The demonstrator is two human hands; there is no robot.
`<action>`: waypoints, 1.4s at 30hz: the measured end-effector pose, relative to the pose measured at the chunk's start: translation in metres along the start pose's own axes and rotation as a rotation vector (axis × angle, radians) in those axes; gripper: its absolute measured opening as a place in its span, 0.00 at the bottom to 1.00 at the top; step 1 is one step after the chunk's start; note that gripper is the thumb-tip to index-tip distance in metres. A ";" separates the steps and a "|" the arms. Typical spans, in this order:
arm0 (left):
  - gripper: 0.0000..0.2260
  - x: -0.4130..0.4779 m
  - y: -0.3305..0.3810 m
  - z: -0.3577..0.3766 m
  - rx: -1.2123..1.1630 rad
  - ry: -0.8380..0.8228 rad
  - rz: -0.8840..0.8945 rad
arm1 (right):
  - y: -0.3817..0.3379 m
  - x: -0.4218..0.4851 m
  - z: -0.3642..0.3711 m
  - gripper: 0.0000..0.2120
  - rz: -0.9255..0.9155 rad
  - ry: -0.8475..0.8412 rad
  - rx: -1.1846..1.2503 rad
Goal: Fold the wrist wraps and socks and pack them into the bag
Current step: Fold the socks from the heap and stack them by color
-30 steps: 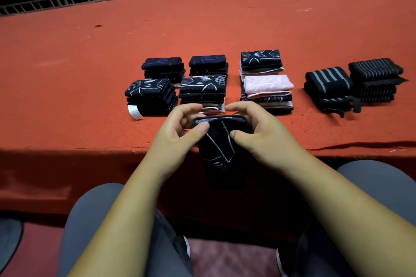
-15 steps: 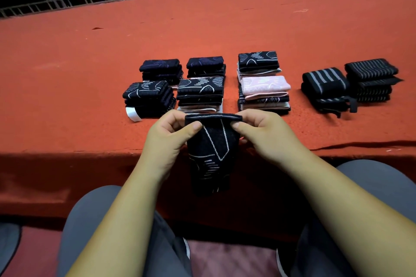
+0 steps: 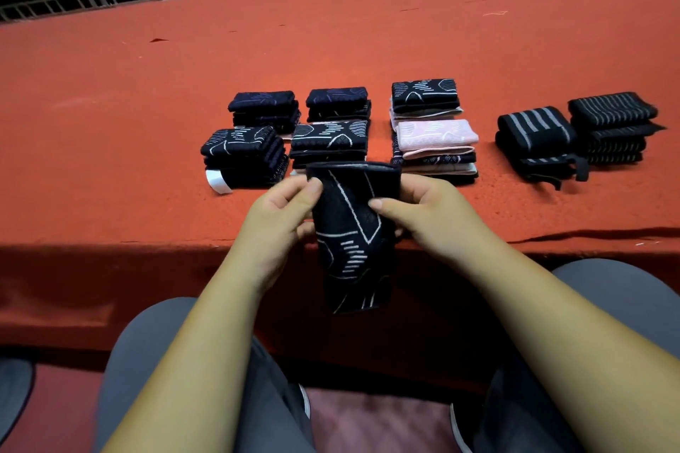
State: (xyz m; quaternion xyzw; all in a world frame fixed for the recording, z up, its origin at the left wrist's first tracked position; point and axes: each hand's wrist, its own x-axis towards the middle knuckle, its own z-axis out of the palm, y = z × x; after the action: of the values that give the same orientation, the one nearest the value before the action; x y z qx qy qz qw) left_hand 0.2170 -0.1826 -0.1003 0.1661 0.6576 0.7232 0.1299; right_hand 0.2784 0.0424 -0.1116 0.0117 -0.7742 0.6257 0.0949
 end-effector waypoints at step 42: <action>0.17 0.012 -0.009 0.001 -0.036 -0.142 -0.143 | 0.000 0.002 -0.014 0.16 0.006 -0.067 0.122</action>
State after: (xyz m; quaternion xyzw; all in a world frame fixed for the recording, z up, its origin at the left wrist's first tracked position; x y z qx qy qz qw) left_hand 0.2058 -0.1758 -0.1085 0.1675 0.6437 0.7103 0.2304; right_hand 0.2787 0.0561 -0.1084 0.0360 -0.7374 0.6712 0.0662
